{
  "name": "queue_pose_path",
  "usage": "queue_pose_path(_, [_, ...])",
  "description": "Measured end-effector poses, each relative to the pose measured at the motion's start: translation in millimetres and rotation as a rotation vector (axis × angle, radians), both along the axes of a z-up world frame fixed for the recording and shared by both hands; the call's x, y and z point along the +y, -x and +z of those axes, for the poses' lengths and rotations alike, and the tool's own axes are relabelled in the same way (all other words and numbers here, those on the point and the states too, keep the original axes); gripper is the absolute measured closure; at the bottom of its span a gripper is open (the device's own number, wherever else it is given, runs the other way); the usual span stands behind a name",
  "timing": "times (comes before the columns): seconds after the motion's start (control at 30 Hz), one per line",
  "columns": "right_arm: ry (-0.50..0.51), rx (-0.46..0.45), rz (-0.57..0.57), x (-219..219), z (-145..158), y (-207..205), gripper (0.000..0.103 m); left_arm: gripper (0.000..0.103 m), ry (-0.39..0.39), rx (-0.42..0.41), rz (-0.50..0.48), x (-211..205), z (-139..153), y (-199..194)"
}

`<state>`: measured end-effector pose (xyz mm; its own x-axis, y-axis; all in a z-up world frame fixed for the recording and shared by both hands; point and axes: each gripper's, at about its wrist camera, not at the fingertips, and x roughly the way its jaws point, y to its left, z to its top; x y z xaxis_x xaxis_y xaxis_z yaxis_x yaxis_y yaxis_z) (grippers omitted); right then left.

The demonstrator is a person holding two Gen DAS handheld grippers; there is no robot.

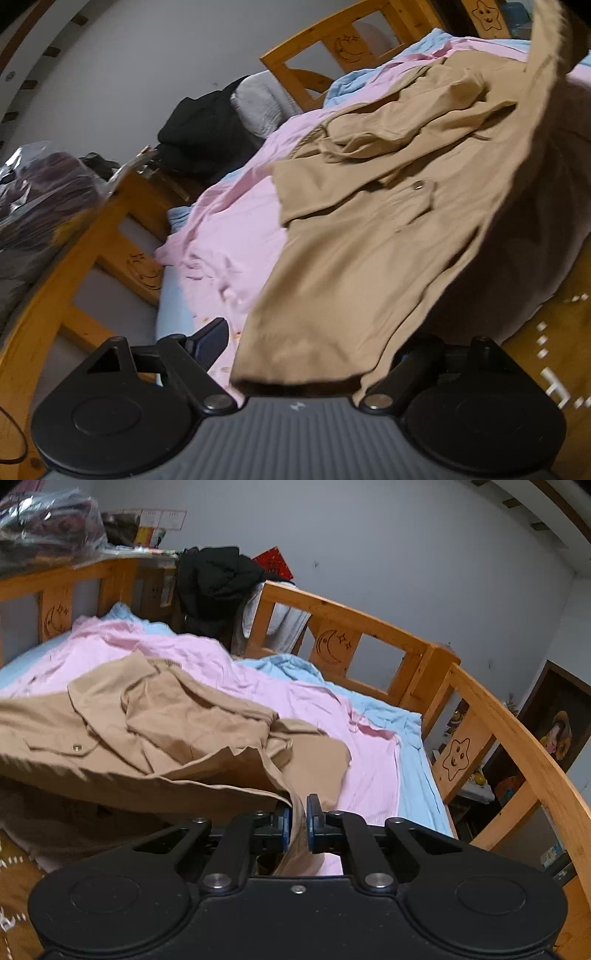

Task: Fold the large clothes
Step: 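Grasp the jacket hem with both tools and lift it toward the hood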

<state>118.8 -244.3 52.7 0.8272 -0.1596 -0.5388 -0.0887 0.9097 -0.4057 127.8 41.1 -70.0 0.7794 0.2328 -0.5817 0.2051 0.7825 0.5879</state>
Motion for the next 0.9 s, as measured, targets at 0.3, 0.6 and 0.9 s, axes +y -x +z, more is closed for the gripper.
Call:
queue_pose_path(0.3, [0.057,0.059,-0.012,4.0,-26.1,14.2,0.096,0.063,-0.098,-0.008,-0.106,-13.8,-5.8,1.8])
queue_pose_path(0.6, [0.093,-0.037,-0.011,11.0,-11.6,36.0,0.100,0.096,-0.086,-0.203,-0.125,-20.4,34.7,12.2])
queue_pose_path(0.9, [0.063,-0.158,-0.056,8.0,46.2,85.0,0.100,0.096,0.039,-0.272,-0.163,-21.1,136.1,31.4])
